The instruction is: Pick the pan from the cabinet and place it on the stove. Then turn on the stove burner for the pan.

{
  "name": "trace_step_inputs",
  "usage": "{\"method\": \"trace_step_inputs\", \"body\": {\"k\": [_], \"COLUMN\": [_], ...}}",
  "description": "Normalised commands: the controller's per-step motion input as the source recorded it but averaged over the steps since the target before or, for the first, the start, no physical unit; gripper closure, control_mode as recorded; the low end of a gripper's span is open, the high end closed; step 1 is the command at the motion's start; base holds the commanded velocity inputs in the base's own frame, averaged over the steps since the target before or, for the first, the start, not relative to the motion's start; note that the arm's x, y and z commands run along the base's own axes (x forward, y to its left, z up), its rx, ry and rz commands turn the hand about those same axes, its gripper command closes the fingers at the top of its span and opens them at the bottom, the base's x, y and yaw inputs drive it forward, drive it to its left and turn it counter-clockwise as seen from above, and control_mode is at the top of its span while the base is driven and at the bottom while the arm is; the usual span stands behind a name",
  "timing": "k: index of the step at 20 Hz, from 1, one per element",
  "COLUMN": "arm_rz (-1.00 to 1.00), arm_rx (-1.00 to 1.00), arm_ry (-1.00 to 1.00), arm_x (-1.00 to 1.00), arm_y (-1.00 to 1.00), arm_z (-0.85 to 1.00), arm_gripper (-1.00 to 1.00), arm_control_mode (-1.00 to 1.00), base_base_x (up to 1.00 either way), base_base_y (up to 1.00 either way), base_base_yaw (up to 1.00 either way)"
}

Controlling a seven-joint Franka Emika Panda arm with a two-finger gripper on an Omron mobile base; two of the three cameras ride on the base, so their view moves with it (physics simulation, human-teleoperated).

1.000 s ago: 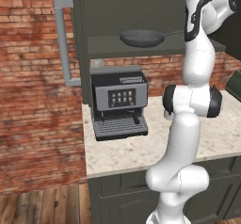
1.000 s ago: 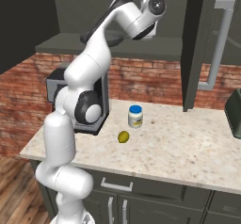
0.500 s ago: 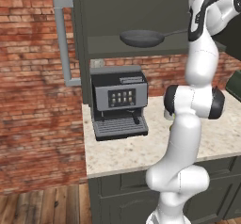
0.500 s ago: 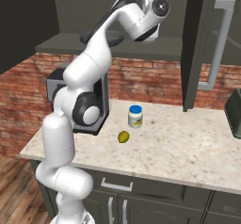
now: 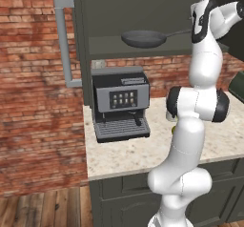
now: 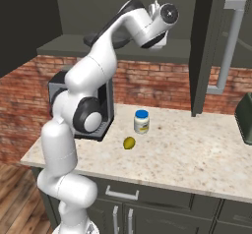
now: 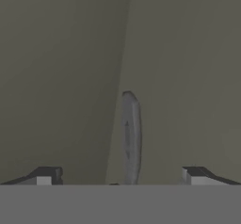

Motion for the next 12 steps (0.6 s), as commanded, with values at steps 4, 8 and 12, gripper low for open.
{"method": "trace_step_inputs", "body": {"k": [4, 8, 12], "arm_rz": [0.01, 0.02, 0.02], "arm_rx": [-0.05, -0.03, -0.02], "arm_ry": [0.00, 0.00, 0.00], "arm_x": [0.00, 0.02, 0.08], "arm_y": [0.02, 0.02, 0.04], "arm_z": [-0.29, -0.26, -0.24], "arm_gripper": [-1.00, -1.00, -1.00], "arm_control_mode": [-1.00, -1.00, -1.00], "base_base_x": [0.00, 0.00, 0.00], "base_base_y": [0.00, 0.00, 0.00], "base_base_yaw": [0.00, 0.00, 0.00]}}
